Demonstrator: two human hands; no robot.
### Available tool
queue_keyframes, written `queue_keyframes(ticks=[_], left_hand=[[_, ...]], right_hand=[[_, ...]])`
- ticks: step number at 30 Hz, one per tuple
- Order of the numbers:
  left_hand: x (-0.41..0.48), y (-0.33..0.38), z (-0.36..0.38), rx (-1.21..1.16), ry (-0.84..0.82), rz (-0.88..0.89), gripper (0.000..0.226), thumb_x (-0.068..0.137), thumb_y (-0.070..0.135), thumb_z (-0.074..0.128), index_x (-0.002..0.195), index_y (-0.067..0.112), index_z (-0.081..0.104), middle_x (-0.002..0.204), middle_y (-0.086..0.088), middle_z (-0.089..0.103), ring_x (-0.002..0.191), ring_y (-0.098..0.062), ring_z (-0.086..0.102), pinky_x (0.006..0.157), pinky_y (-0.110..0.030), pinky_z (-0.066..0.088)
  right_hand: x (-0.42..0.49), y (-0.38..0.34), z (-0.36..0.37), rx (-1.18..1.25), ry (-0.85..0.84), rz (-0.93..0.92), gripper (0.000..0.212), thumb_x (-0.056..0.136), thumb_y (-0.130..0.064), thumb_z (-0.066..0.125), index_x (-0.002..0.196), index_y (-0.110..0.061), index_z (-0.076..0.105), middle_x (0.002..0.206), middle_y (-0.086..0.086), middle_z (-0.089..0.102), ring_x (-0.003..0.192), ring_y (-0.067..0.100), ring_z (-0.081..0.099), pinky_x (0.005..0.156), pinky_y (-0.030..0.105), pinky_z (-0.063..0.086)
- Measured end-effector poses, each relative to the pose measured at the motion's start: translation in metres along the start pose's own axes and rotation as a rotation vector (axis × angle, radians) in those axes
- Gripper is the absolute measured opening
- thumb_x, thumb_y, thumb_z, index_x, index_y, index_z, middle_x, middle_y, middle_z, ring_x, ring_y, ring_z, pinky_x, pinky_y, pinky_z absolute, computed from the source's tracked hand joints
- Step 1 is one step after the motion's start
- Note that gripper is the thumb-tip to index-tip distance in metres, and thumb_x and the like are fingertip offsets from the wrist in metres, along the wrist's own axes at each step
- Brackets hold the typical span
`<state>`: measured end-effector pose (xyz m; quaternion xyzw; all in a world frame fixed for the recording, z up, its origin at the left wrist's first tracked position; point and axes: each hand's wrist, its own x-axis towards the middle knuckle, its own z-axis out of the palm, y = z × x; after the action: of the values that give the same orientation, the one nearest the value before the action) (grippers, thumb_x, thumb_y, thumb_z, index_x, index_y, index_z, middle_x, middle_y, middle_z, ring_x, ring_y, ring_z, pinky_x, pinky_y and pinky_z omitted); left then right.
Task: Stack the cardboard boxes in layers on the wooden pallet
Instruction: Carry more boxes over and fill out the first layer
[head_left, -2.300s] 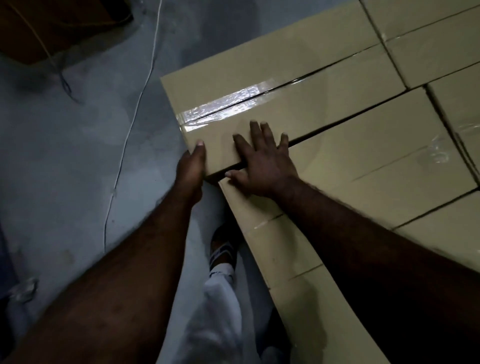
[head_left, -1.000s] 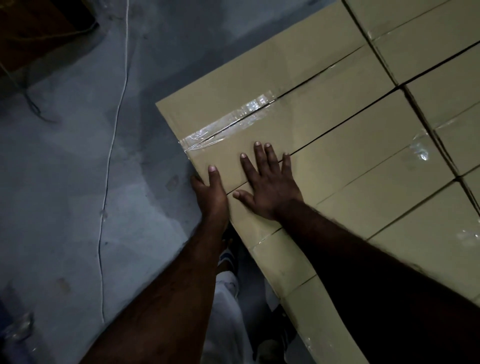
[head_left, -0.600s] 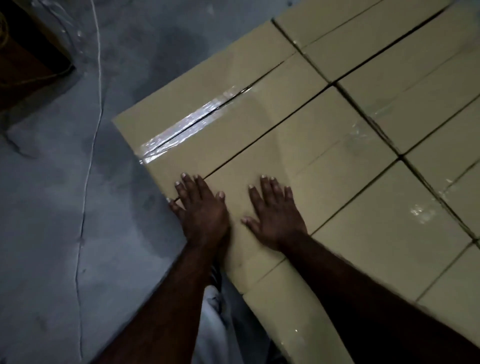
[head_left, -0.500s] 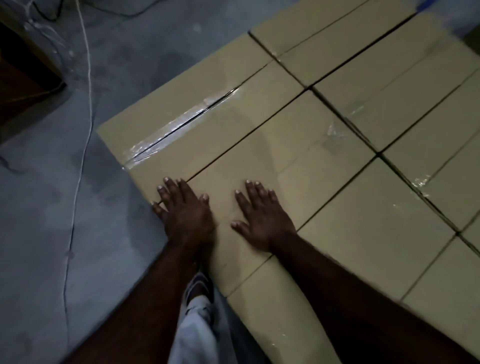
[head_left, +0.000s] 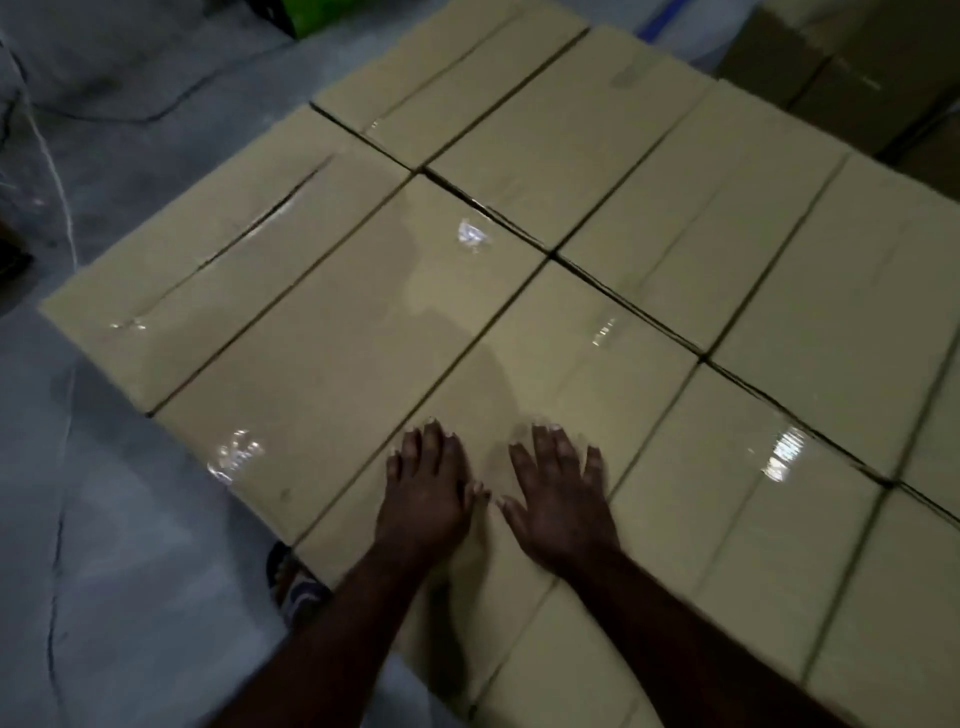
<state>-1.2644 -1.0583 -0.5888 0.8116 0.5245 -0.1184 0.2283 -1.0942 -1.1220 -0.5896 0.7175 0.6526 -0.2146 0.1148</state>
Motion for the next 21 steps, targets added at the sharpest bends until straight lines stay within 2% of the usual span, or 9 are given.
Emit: queue_keyframes(ticks=[3,5,6,8,11,16,19,21], left_hand=[[-0.011,0.036,0.020,0.080,-0.013,0.029,0.082,0.088,0.060,0.028,0.145,0.004,0.045,0.155,-0.025,0.034,0.140,-0.048,0.035,0.109,-0.064,0.029],[-0.020,0.058,0.030,0.094,-0.024,0.037,0.085,0.088,0.062,0.024,0.148,0.005,0.040,0.158,-0.025,0.029,0.142,-0.049,0.030,0.112,-0.064,0.024],[-0.024,0.067,0.033,0.091,-0.046,0.036,0.087,0.088,0.063,0.021,0.151,0.006,0.035,0.160,-0.024,0.023,0.145,-0.047,0.023,0.114,-0.063,0.019],[-0.038,0.088,0.044,0.096,-0.100,0.060,0.087,0.090,0.065,0.017,0.157,0.010,0.017,0.165,-0.018,0.004,0.151,-0.041,0.004,0.118,-0.059,0.006],[-0.066,0.123,0.060,0.083,-0.152,0.129,0.087,0.095,0.064,0.032,0.159,0.014,0.001,0.164,-0.016,-0.015,0.150,-0.039,-0.013,0.119,-0.059,-0.001],[-0.089,0.169,0.080,0.107,-0.201,0.086,0.117,0.080,0.074,0.054,0.156,0.011,-0.008,0.161,-0.021,-0.022,0.147,-0.046,-0.020,0.116,-0.067,0.000],[-0.092,0.180,0.079,0.103,-0.226,0.009,0.120,0.079,0.073,0.059,0.156,0.011,-0.008,0.161,-0.019,-0.023,0.148,-0.044,-0.019,0.116,-0.067,0.002],[-0.096,0.188,0.079,0.099,-0.197,-0.031,0.117,0.079,0.074,0.058,0.157,0.011,-0.002,0.163,-0.018,-0.016,0.149,-0.044,-0.012,0.116,-0.067,0.007]], right_hand=[[-0.020,0.037,0.010,-0.016,-0.036,-0.052,0.075,0.090,-0.063,0.031,0.148,-0.019,0.048,0.158,0.017,0.036,0.144,0.039,0.037,0.114,0.060,0.025],[-0.029,0.051,0.008,0.039,-0.027,-0.087,0.079,0.091,-0.063,0.022,0.155,-0.020,0.034,0.164,0.016,0.021,0.151,0.036,0.019,0.120,0.054,0.013],[-0.032,0.055,0.003,0.055,-0.004,-0.076,0.078,0.092,-0.062,0.021,0.158,-0.021,0.027,0.166,0.014,0.013,0.153,0.034,0.010,0.122,0.052,0.007],[-0.051,0.067,0.002,0.089,0.069,0.000,0.071,0.098,-0.057,0.030,0.159,-0.021,0.019,0.168,0.012,0.005,0.154,0.030,0.000,0.122,0.052,0.001],[-0.099,0.093,0.010,0.104,0.063,0.123,0.071,0.100,-0.055,0.036,0.160,-0.022,0.015,0.168,0.010,-0.001,0.154,0.029,-0.003,0.120,0.058,-0.003],[-0.208,0.154,0.056,0.069,-0.016,0.340,0.078,0.094,-0.063,0.039,0.158,-0.024,0.021,0.167,0.012,0.007,0.153,0.036,0.007,0.117,0.066,0.008],[-0.264,0.190,0.083,0.079,-0.038,0.529,0.081,0.091,-0.071,0.040,0.158,-0.031,0.017,0.168,0.011,0.004,0.153,0.036,0.005,0.114,0.068,0.013],[-0.286,0.206,0.097,0.078,-0.068,0.576,0.086,0.088,-0.078,0.034,0.158,-0.037,0.006,0.168,0.011,-0.002,0.152,0.038,0.004,0.112,0.068,0.019]])
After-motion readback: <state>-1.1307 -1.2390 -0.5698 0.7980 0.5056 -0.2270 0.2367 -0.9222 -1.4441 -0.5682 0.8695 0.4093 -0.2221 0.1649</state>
